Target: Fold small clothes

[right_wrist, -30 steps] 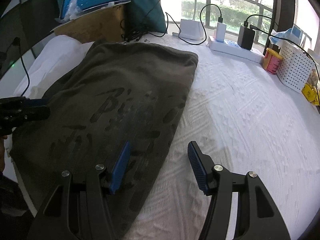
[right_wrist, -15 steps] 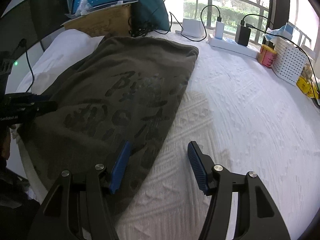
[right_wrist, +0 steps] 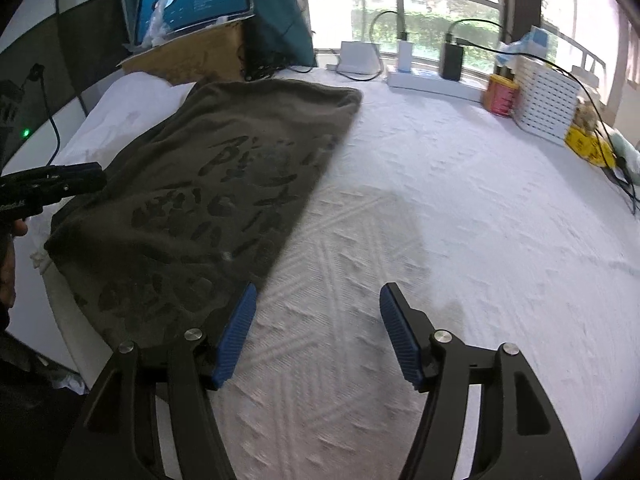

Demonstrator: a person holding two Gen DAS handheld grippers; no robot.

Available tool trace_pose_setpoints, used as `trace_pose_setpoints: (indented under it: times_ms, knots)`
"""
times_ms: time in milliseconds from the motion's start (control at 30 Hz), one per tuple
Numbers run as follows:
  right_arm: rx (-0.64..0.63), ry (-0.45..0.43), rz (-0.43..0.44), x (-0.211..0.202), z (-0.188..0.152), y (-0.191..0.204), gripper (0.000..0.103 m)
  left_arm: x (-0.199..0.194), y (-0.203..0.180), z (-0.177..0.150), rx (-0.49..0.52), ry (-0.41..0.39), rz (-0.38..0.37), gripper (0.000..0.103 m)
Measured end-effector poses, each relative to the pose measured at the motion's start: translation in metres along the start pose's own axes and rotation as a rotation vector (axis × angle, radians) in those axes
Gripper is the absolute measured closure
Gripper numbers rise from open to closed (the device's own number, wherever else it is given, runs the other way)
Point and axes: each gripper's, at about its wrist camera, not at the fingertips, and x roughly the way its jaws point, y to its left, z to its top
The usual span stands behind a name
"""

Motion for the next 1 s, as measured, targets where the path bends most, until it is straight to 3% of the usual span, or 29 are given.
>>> trace_pose_setpoints:
  times_ms: [233,500,633,867,1000]
  knots:
    - [0.081,-0.032,-0.027,-0.016,-0.008,-0.031,0.024,0.007,-0.035,0.009,0.03,-0.006,-0.099,0.058]
    - [0.16,-0.063,-0.086,-0.032,-0.016,-0.06,0.023,0.013,-0.074,0.02,0.068,-0.035,-0.24,0.058]
    - [0.203,-0.082,-0.127,-0.042,-0.019,-0.077,0.023,0.011,-0.095,0.026,0.096,-0.084,-0.235,0.058]
    - [0.243,-0.111,-0.183,-0.062,-0.023,-0.102,0.023,0.007,-0.117,0.037,0.115,-0.144,-0.317,0.058]
    - [0.258,-0.132,-0.215,-0.074,-0.022,-0.112,0.023,-0.002,-0.134,0.041,0.198,-0.21,-0.295,0.058]
